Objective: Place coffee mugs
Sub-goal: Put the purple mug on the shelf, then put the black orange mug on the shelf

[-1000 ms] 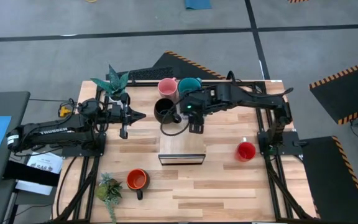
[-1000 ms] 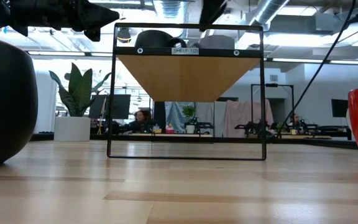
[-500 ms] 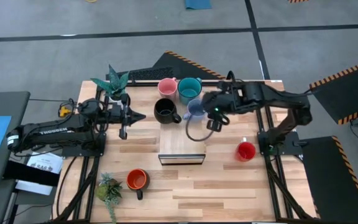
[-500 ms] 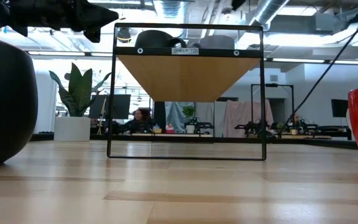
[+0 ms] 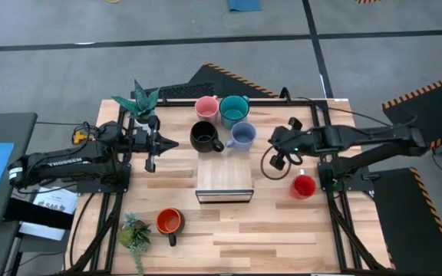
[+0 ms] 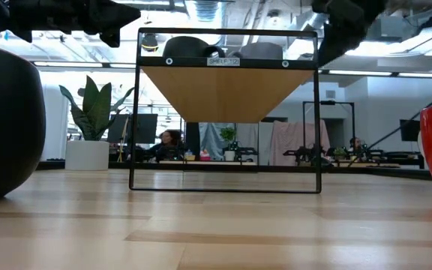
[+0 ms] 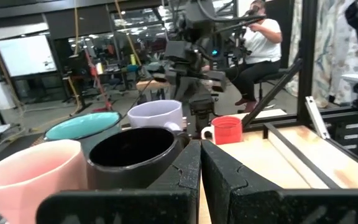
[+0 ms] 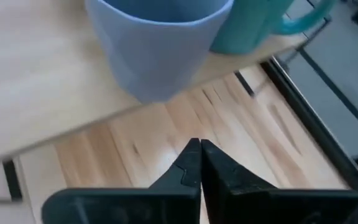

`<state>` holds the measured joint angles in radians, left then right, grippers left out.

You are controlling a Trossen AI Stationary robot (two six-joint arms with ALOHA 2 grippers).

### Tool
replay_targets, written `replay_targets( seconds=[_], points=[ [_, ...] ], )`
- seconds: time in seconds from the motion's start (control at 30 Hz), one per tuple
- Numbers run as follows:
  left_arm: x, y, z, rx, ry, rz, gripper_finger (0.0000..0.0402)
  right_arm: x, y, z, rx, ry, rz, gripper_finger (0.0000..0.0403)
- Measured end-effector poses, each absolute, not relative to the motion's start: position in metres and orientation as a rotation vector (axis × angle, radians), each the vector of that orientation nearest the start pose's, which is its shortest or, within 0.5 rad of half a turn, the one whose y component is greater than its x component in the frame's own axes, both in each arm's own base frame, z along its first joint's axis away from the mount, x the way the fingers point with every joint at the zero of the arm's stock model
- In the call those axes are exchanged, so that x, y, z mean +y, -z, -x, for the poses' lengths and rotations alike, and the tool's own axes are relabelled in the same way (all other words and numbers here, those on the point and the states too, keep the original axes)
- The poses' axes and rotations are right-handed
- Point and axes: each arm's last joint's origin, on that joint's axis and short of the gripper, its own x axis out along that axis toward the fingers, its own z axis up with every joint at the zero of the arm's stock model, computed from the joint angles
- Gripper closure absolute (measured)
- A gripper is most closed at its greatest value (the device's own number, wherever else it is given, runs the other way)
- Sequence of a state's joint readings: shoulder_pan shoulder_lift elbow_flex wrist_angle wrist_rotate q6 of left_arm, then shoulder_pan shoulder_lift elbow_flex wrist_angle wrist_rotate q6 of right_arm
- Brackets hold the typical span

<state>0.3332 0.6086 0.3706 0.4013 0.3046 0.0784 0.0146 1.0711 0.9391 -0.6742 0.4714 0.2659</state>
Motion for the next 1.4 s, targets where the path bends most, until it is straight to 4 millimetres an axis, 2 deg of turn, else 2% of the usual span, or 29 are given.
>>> replay_targets(
  seconds=[0.17,0.27,0.37,0.53,0.7,0.87,1.0,1.27,1.4],
  points=[
    [0.041,-0.27,-0.144,-0.153,-0.055,-0.131,0.0401,-0.014,-0.268,-0.214,0.548,0.509,-0.117,0.0367],
    [0.041,-0.27,-0.144,-0.152,-0.057,-0.131,0.0401,-0.016,-0.258,-0.222,0.525,0.495,-0.119,0.0386],
    [0.041,-0.27,-0.144,-0.151,-0.057,-0.131,0.0401,-0.019,-0.251,-0.229,0.539,0.501,-0.108,0.0386],
    [0.041,-0.27,-0.144,-0.144,-0.059,-0.14,0.0401,-0.021,-0.248,-0.24,0.512,0.478,-0.101,0.0372],
    [0.042,-0.27,-0.144,-0.143,-0.059,-0.142,0.0401,-0.022,-0.246,-0.245,0.495,0.471,-0.077,0.0386],
    [0.042,-0.269,-0.144,-0.143,-0.06,-0.141,0.0402,-0.028,-0.248,-0.247,0.468,0.493,-0.084,0.0383],
    [0.042,-0.269,-0.145,-0.137,-0.067,-0.142,0.0401,-0.035,-0.248,-0.246,0.465,0.519,-0.091,0.0369],
    [0.042,-0.266,-0.145,-0.101,-0.067,-0.163,0.0401,-0.039,-0.255,-0.239,0.46,0.535,-0.072,0.0383],
    [0.042,-0.263,-0.145,-0.071,-0.059,-0.186,0.0402,-0.037,-0.265,-0.226,0.444,0.533,-0.074,0.0343]
  ],
)
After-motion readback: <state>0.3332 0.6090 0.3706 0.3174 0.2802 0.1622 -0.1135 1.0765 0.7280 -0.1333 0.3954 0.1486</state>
